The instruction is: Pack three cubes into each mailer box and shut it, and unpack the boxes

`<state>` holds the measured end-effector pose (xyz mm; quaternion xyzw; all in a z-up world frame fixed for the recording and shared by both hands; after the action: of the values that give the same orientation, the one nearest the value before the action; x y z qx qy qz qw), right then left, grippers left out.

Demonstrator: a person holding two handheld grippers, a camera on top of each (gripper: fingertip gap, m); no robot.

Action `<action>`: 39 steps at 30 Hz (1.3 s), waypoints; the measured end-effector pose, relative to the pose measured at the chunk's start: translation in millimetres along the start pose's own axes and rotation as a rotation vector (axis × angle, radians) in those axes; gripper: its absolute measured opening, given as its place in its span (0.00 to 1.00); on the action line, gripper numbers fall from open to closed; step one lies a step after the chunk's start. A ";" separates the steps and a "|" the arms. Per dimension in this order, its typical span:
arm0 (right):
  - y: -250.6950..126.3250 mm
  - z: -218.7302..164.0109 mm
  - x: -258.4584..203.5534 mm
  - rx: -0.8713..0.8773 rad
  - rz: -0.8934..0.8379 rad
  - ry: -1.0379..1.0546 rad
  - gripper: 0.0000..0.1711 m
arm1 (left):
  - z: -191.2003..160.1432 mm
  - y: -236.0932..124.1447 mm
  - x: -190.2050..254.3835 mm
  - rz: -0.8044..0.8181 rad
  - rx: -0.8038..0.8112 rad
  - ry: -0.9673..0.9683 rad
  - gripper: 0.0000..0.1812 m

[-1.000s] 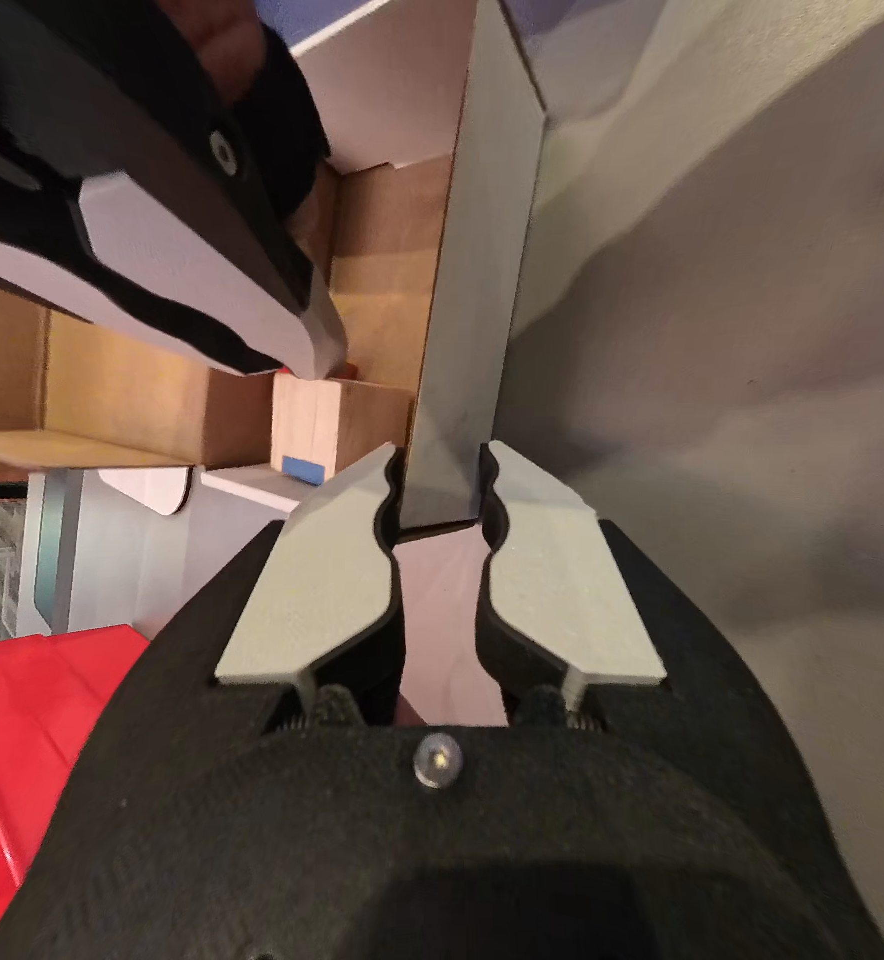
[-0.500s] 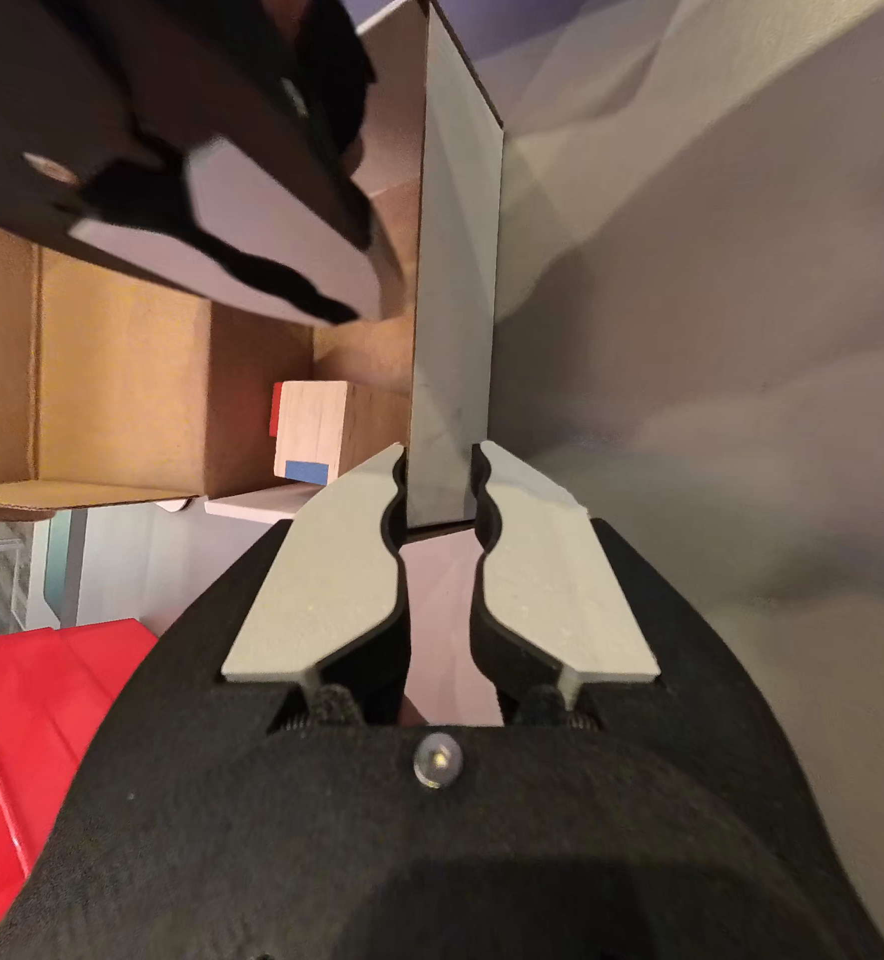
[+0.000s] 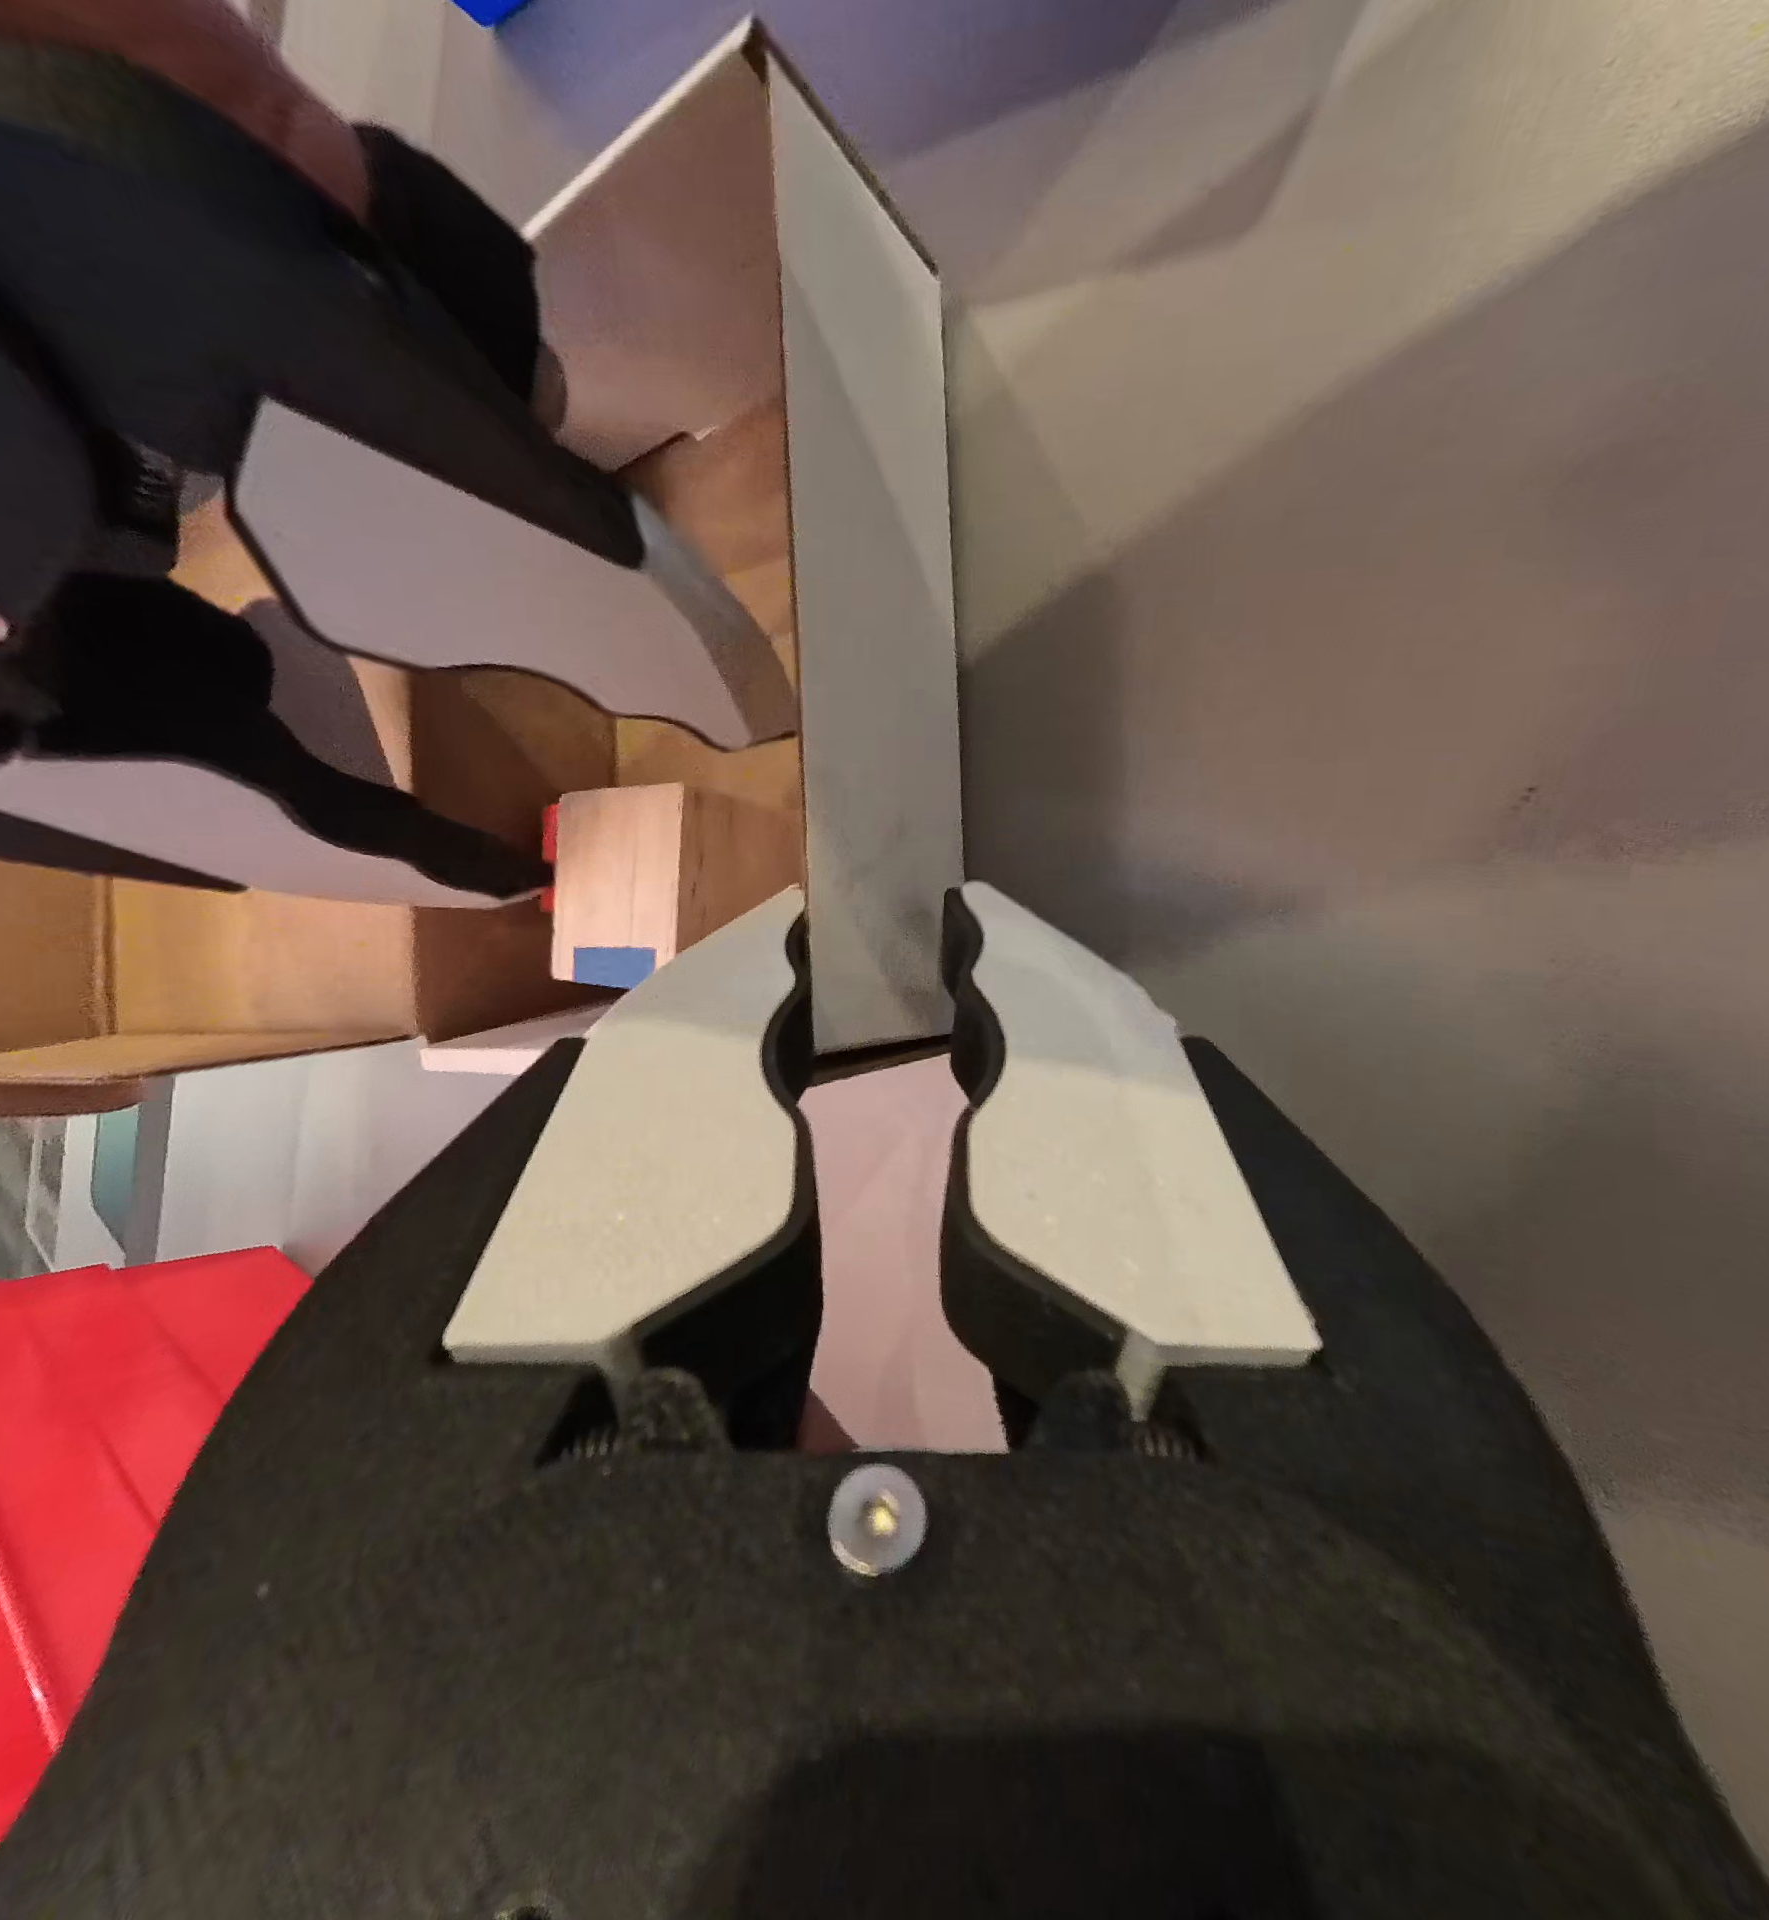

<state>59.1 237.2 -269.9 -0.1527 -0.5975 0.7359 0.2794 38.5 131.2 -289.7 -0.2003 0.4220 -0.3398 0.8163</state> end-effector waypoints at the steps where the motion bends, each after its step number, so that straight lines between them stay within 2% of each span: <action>1: -0.2 0.7 2.0 -0.015 0.009 -0.006 0.40 | -0.1 0.0 -0.5 -0.002 0.001 -0.005 0.12; 5: -1.9 13.4 2.9 0.029 0.026 -0.034 0.41 | -0.6 0.3 -0.4 -0.001 0.002 -0.005 0.10; 9: 2.5 9.8 4.8 -0.004 0.029 -0.057 0.42 | -0.3 0.2 -1.3 0.002 -0.003 -0.016 0.10; 15: -4.1 -2.2 3.5 -0.130 0.069 -0.012 0.37 | -0.7 0.9 -3.1 0.002 -0.021 -0.041 0.09; 19: -12.8 -19.5 -7.3 -0.275 0.179 0.104 0.31 | 0.2 1.6 -2.0 0.010 -0.023 -0.041 0.09; 21: -16.2 -12.5 -7.1 -0.195 0.149 0.087 0.32 | 0.4 1.6 -2.1 0.007 -0.023 -0.042 0.09; 23: -16.3 2.3 -4.1 -0.080 0.086 0.029 0.36 | 0.2 1.5 -2.2 0.006 -0.021 -0.039 0.09; 25: -10.4 2.0 -0.2 -0.108 0.062 0.007 0.44 | 0.3 1.4 -2.4 0.004 -0.022 -0.038 0.09; 27: -3.6 0.3 3.3 -0.122 0.051 0.005 0.41 | -0.1 1.4 -3.1 0.009 -0.025 -0.037 0.09; 29: -0.1 1.2 3.1 -0.110 0.021 -0.007 0.44 | -0.6 1.2 -3.8 0.012 -0.026 -0.035 0.09; 31: -3.4 -4.9 0.5 -0.173 0.033 0.010 0.41 | -0.6 1.0 -4.0 0.007 -0.028 -0.042 0.09; 32: -6.1 -11.9 -3.7 -0.235 0.096 0.062 0.35 | -0.5 1.2 -3.6 0.006 -0.027 -0.042 0.08; 33: -7.6 -19.4 -8.4 -0.306 0.164 0.127 0.25 | -0.5 1.3 -3.5 0.009 -0.027 -0.038 0.08; 34: -8.1 -24.1 -12.7 -0.337 0.206 0.174 0.28 | -0.5 1.3 -3.4 0.010 -0.027 -0.036 0.08; 36: -12.1 -23.3 -15.7 -0.290 0.205 0.177 0.27 | -0.6 1.1 -3.5 0.008 -0.025 -0.037 0.08; 39: -21.0 -5.6 -7.1 -0.143 0.085 0.104 0.33 | -0.5 1.2 -3.4 0.009 -0.026 -0.033 0.08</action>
<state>72.7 240.2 -251.7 -0.2355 -0.6262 0.6937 0.2668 37.1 134.5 -288.9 -0.2146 0.4136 -0.3272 0.8221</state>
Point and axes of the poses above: each gripper's, where its closed fingertips meet, y out along the fingers, z out of its top, x = y × z across the jaws, the point moved 7 cm from there along -y, back along the fingers, and after that the axes turned 8 degrees about x, right-handed, at the moved point
